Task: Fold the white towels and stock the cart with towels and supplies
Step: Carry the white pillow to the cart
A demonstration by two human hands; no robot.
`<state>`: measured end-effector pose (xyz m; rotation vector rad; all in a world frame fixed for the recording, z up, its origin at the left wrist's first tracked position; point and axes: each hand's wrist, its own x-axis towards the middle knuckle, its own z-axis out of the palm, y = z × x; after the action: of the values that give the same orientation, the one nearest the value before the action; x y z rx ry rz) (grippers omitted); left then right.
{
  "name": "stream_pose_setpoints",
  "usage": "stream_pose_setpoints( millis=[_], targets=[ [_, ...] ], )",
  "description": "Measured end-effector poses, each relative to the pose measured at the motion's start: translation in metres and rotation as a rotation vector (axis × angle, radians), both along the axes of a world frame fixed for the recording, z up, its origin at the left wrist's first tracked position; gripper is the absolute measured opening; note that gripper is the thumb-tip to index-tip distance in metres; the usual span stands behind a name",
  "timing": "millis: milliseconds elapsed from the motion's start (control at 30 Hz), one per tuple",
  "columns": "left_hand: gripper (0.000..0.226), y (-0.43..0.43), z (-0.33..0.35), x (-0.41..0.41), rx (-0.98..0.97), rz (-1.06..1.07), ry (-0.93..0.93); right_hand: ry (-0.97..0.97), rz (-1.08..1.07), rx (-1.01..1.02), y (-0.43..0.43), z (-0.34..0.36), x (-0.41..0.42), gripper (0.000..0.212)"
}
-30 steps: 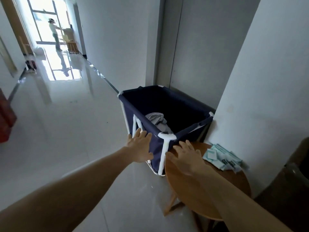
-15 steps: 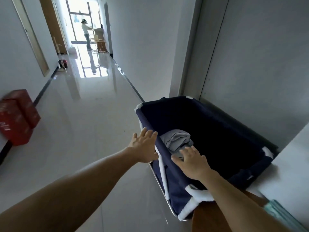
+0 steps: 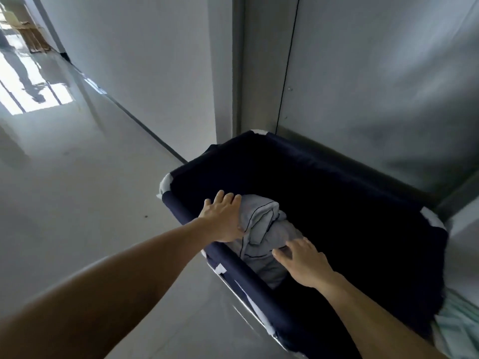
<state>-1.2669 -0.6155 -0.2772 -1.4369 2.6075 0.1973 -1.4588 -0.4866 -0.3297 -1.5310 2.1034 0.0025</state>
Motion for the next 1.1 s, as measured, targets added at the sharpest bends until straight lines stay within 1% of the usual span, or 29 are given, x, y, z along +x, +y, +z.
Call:
stream_pose_setpoints(
  millis=[67,167,267,300,333,400,433,467,533,600,667,700,767,833,867,1033,1067,1100],
  targets=[
    [0.098,-0.032,-0.016,-0.022,0.044,-0.052,-0.013,-0.03,-0.048,0.047,-0.014,-0.014,-0.014,0.071],
    [0.098,-0.072,-0.05,-0.058,0.143,-0.105,-0.039,-0.036,-0.048,0.114,-0.042,-0.033,-0.037,0.063],
    [0.102,-0.111,-0.091,-0.096,0.227,-0.114,-0.073,-0.088,-0.084,0.149,-0.084,-0.072,-0.065,0.054],
    [0.104,-0.127,-0.112,-0.11,0.263,-0.106,-0.093,-0.133,-0.118,0.158,-0.101,-0.095,-0.075,0.057],
    [0.105,-0.134,-0.122,-0.115,0.279,-0.092,-0.088,-0.164,-0.164,0.143,-0.111,-0.103,-0.078,0.072],
    [0.108,-0.158,-0.157,-0.132,0.327,-0.077,-0.107,-0.233,-0.263,0.142,-0.138,-0.149,-0.09,0.12],
    [0.109,-0.17,-0.176,-0.141,0.339,-0.068,-0.116,-0.274,-0.291,0.168,-0.149,-0.171,-0.095,0.131],
    [0.11,-0.183,-0.197,-0.148,0.351,-0.054,-0.114,-0.323,-0.328,0.197,-0.158,-0.194,-0.099,0.125],
    [0.114,-0.208,-0.24,-0.163,0.383,-0.009,-0.105,-0.404,-0.42,0.208,-0.172,-0.238,-0.105,0.102],
    [0.119,-0.23,-0.283,-0.179,0.393,0.012,-0.112,-0.467,-0.5,0.208,-0.185,-0.282,-0.112,0.098],
    [0.122,-0.248,-0.325,-0.192,0.4,0.069,-0.093,-0.536,-0.578,0.235,-0.199,-0.324,-0.116,0.086],
    [0.123,-0.254,-0.346,-0.198,0.415,0.103,-0.064,-0.58,-0.636,0.245,-0.204,-0.346,-0.117,0.084],
    [0.125,-0.261,-0.384,-0.208,0.447,0.137,0.031,-0.672,-0.792,0.239,-0.215,-0.384,-0.121,0.089],
    [0.127,-0.263,-0.419,-0.213,0.472,0.117,0.11,-0.765,-0.936,0.199,-0.225,-0.417,-0.121,0.093],
    [0.129,-0.263,-0.433,-0.214,0.484,0.094,0.127,-0.811,-1.007,0.182,-0.231,-0.43,-0.121,0.089],
    [0.145,-0.252,-0.483,-0.213,0.478,-0.016,0.106,-0.989,-1.425,0.034,-0.258,-0.482,-0.129,0.084],
    [0.148,-0.248,-0.485,-0.212,0.485,-0.027,0.095,-1.021,-1.473,0.02,-0.26,-0.487,-0.13,0.079],
    [0.15,-0.243,-0.487,-0.212,0.5,-0.031,0.078,-1.058,-1.484,0.003,-0.261,-0.491,-0.131,0.07]
  ],
)
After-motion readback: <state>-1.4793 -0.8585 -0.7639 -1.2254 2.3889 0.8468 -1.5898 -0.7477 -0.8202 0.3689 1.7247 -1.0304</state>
